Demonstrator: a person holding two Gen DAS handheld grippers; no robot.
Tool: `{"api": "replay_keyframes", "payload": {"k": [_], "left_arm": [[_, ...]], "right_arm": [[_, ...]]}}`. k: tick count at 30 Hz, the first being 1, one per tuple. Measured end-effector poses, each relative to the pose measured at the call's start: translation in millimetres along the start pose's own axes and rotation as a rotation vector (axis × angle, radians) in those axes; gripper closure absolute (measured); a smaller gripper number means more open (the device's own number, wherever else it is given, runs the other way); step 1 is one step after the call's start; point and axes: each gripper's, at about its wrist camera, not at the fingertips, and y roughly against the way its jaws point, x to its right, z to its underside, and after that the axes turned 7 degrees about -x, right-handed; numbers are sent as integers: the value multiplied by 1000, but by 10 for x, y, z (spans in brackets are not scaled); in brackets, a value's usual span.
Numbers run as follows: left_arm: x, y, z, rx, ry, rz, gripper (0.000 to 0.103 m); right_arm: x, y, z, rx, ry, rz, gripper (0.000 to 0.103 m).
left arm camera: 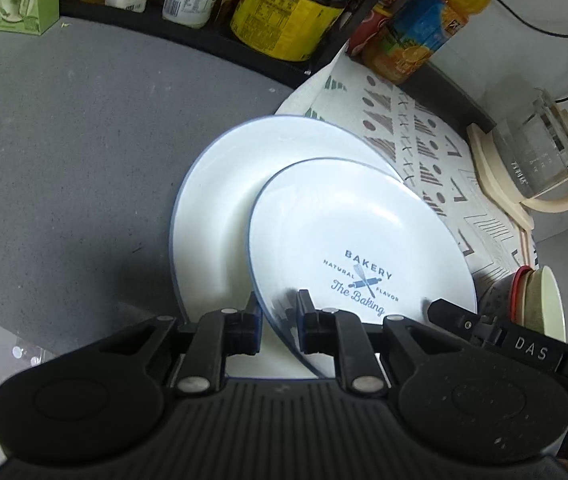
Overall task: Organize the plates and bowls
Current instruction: 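Lift the 'BAKERY' plate and lower it onto the 'Sweet' plate, then open both tools to release the 'BAKERY' plate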
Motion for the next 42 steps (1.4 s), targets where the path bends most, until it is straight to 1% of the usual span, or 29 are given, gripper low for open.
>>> {"api": "replay_keyframes", "payload": {"k": [3, 6, 7, 10, 13, 16, 17, 19, 20, 21, 22, 23, 24, 25, 26, 27, 28, 29, 31, 32, 34, 37, 42], "left_arm": [[-11, -10, 11, -1, 5, -14, 88], [-35, -24, -9, 0, 15, -55, 88], [-60, -8, -7, 9, 17, -56, 89], [-115, 11, -42, 4, 29, -45, 90], [-129, 70, -59, 25, 36, -64, 90], [-77, 171, -82, 66, 9, -112, 89], [-66, 199, -90, 71, 3, -120, 87], [-65, 241, -126, 58, 16, -104, 86], [-60, 267, -136, 58, 17, -93, 84], [-36, 294, -146, 62, 10, -95, 82], [2, 320, -157, 68, -4, -104, 75], [40, 346, -160, 77, -19, -113, 64], [82, 371, -163, 89, -34, -115, 59], [114, 400, -162, 103, -45, -111, 48], [141, 430, -164, 116, -51, -107, 38], [173, 454, -168, 131, -54, -109, 34], [199, 480, -172, 142, -58, -111, 26], [228, 496, -170, 149, -65, -110, 21], [287, 504, -179, 144, -78, -96, 19], [315, 505, -186, 136, -80, -85, 19], [368, 511, -189, 121, -78, -57, 18], [477, 531, -198, 103, -71, -34, 15], [721, 558, -200, 102, -112, 7, 12]], "right_arm": [[5, -26, 17, -11, -6, -1, 90], [15, -26, 31, -8, -16, -5, 90], [22, -24, 36, -3, -20, -12, 89], [37, -15, 43, 1, -38, -23, 87], [47, 31, 51, 14, -53, -30, 86], [45, 101, 39, 36, -60, -47, 77], [39, 133, 32, 47, -60, -46, 76], [37, 203, 12, 69, -62, -54, 73], [39, 248, 0, 81, -64, -60, 69], [42, 290, -12, 95, -65, -61, 65], [41, 334, -23, 111, -62, -60, 56], [38, 380, -36, 128, -57, -57, 51], [41, 417, -49, 140, -54, -54, 49], [48, 453, -62, 149, -55, -53, 46], [60, 484, -71, 159, -60, -51, 38], [75, 521, -72, 174, -64, -47, 33], [90, 561, -70, 193, -66, -40, 21], [105, 601, -64, 215, -66, -32, 11], [147, 672, -50, 246, -78, -18, 2], [173, 700, -44, 255, -87, -14, 1], [235, 755, -40, 267, -105, -13, 0], [343, 822, -22, 286, -140, 10, 0], [553, 943, 64, 312, -199, 42, 0]]}}
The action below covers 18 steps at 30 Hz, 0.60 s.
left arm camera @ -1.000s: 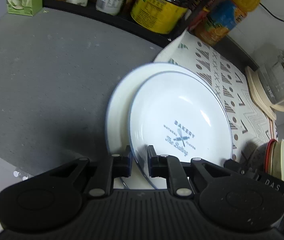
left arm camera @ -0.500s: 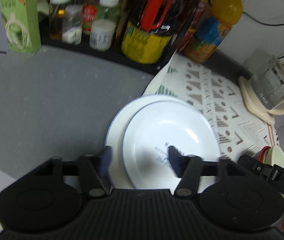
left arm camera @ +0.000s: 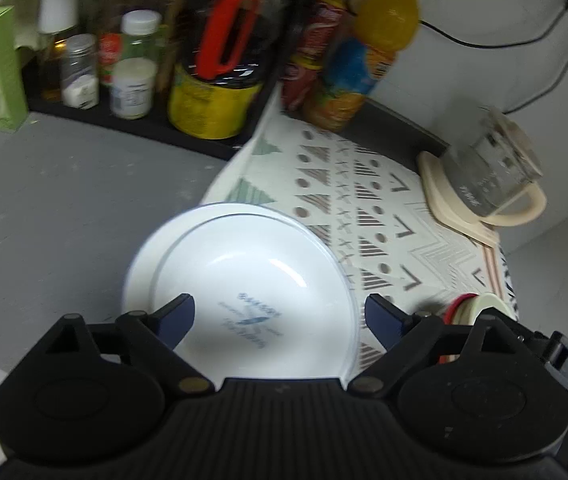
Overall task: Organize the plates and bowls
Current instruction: 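Open both tools to release the 'BAKERY' plate, then move both tools to the bowl stack and close on its rim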
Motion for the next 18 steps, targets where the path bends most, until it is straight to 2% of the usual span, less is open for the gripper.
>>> {"api": "replay_keyframes", "payload": {"k": [6, 14, 18], "left_arm": [[292, -65, 24, -14, -54, 41, 12], [676, -267, 94, -79, -117, 136, 12], [837, -387, 130, -99, -154, 139, 12]], "right_arm": [[283, 117, 7, 33, -62, 43, 0], [652, 189, 40, 30, -143, 96, 0], [793, 197, 66, 23, -173, 108, 0]]}}
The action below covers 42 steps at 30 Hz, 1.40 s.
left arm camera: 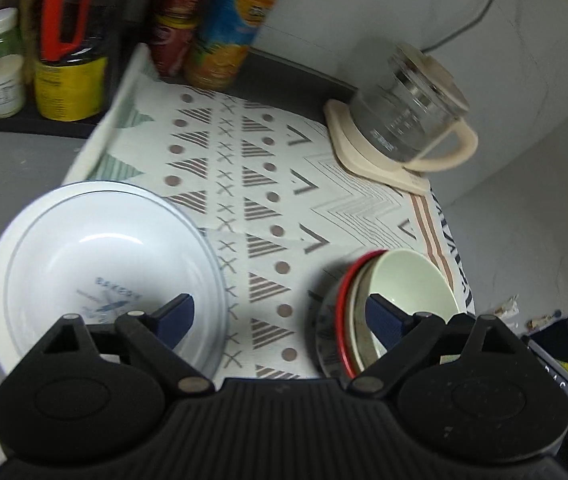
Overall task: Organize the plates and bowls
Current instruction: 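Move both tools to the bowl stack and close on its rim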
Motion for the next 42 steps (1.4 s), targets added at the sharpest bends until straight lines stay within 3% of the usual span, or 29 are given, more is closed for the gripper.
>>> {"api": "replay_keyframes", "payload": {"k": [12, 21, 27, 33, 37, 38, 40, 41, 42], "left_arm": [[280, -342, -6, -55, -66, 9, 12], [416, -614, 6, -95, -89, -29, 13], [441, -779, -6, -129, -90, -50, 16], [451, -960, 10, -181, -90, -73, 32], [449, -1038, 33, -200, -95, -71, 42], [463, -1055, 43, -200, -103, -71, 46], [487, -1080, 50, -206, -112, -50, 58], [503, -1092, 52, -212, -116, -32, 70], [524, -1099, 55, -217, -118, -19, 73]], "right_arm": [[331, -107, -10, -28, -66, 9, 0], [511, -292, -35, -78, -82, 14, 1], [610, -477, -50, -135, -100, -3, 14], [623, -664, -44, -203, -84, -18, 29], [645, -761, -28, -242, -82, -22, 46], [650, -782, -20, -253, -80, -26, 57], [641, -796, -13, -254, -66, -15, 62], [627, -791, -26, -257, -56, -11, 63], [616, -789, -41, -266, -54, -13, 64]]}}
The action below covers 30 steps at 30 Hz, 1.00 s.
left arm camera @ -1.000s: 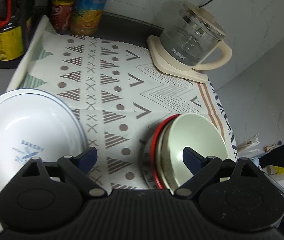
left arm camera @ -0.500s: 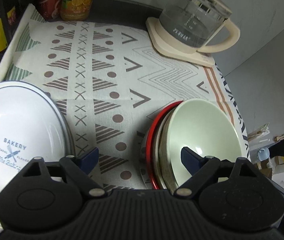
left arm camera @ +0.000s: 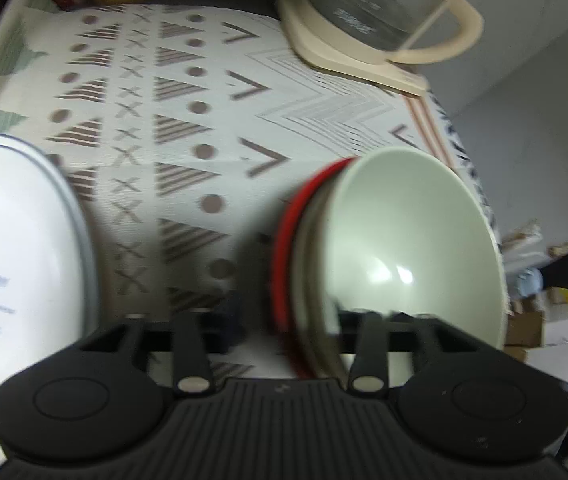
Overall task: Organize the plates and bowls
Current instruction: 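Move both tools to the bowl stack and close on its rim, then lift the nested bowl stack and carry it toward the white plate stack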
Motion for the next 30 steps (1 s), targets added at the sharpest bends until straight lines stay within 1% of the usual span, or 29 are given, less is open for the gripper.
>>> {"api": "replay_keyframes", "payload": {"k": [2, 4, 5, 8, 14, 20, 30], "left_arm": [[53, 26, 11, 12, 7, -44, 76], [145, 30, 31, 26, -53, -92, 76], [147, 30, 40, 31, -60, -90, 76], [64, 40, 44, 22, -20, -51, 76], [26, 151, 61, 50, -9, -43, 76], [-38, 340, 28, 99, 1, -27, 76], [-250, 639, 34, 154, 49, -9, 76]], "right_arm": [[-7, 7, -11, -3, 1, -11, 65], [-15, 29, -23, 10, 6, -6, 65], [-18, 46, -29, 17, 9, -3, 66], [-21, 81, -63, 31, 10, -14, 67], [-138, 152, -84, 56, 29, -22, 67], [-272, 221, -89, 72, 51, -42, 67], [-606, 384, -44, 110, 112, -80, 67]]}}
